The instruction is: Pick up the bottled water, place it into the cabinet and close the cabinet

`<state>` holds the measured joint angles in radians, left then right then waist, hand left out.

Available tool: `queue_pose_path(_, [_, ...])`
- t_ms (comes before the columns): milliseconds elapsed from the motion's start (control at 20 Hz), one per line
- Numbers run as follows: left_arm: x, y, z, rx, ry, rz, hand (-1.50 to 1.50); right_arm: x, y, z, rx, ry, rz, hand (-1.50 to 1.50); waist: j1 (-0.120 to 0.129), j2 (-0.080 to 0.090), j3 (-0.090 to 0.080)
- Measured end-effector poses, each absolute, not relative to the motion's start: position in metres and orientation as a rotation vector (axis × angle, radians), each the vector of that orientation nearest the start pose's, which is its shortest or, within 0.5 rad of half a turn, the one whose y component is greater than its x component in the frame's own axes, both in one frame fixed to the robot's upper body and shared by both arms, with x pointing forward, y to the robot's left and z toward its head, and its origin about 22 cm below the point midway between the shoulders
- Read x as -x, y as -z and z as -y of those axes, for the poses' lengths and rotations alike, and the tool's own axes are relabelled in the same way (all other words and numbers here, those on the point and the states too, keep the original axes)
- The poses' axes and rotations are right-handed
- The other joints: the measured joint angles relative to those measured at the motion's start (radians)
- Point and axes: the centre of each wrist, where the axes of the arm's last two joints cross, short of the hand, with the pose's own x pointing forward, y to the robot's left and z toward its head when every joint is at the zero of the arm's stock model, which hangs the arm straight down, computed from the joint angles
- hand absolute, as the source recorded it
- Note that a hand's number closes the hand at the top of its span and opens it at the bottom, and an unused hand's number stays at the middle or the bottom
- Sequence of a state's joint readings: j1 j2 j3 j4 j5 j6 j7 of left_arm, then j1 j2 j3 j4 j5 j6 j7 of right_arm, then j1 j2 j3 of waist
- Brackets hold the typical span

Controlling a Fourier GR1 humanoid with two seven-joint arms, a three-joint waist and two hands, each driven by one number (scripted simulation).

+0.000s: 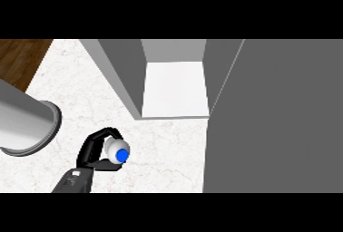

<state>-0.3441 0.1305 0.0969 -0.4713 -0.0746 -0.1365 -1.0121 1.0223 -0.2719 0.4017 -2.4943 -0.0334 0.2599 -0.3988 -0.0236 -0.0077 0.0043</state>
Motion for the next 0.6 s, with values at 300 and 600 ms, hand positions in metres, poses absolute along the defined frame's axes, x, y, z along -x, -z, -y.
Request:
queue_pose_path(300, [-0.252,0.152,-0.252,0.068,0.139,1.816,1.50,-0.024,-0.108,0.225,-0.334,-0.181,1.860,-1.50,0.009,-0.001,0.003])
queue_pose_path(600, [-0.264,0.142,-0.215,0.153,0.116,1.802,1.50,-0.022,-0.108,0.227,-0.330,-0.191,1.855,-1.50,0.010,0.001,-0.001])
